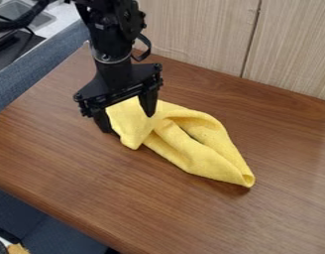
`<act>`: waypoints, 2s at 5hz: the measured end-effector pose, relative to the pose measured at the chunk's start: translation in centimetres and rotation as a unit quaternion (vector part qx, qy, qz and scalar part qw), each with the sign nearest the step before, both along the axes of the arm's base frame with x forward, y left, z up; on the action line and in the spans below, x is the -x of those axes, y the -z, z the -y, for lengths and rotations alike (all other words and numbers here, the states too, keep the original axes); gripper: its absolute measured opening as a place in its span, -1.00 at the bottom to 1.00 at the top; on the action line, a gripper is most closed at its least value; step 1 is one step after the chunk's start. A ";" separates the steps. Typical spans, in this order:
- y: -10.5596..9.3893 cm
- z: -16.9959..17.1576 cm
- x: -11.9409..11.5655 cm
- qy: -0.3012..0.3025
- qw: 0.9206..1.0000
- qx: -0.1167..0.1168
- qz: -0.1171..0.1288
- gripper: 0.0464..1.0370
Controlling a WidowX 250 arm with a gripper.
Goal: Unfold the cloth from bottom left to top right
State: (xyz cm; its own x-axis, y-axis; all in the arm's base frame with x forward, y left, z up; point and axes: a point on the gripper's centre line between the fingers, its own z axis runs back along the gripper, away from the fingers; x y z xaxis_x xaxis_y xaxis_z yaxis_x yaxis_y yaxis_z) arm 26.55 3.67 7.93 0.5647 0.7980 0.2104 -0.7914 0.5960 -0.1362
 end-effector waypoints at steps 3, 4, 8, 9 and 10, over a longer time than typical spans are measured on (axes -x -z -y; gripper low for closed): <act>3.4 -1.1 0.4 -0.003 1.000 0.003 -0.023 0.93; 4.6 -1.6 0.3 -0.002 1.000 0.003 -0.027 0.93; 6.5 -3.0 0.5 -0.038 0.998 -0.004 -0.041 -0.78; 6.2 -3.1 1.2 -0.049 0.997 0.004 -0.052 -0.97; 4.9 -3.1 1.4 -0.053 0.997 0.015 -0.048 -0.99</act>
State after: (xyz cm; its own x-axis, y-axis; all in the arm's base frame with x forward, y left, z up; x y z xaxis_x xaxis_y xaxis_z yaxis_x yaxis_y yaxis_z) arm 25.15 6.81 3.08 0.4938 0.8592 0.1338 -0.8598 0.5054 -0.0726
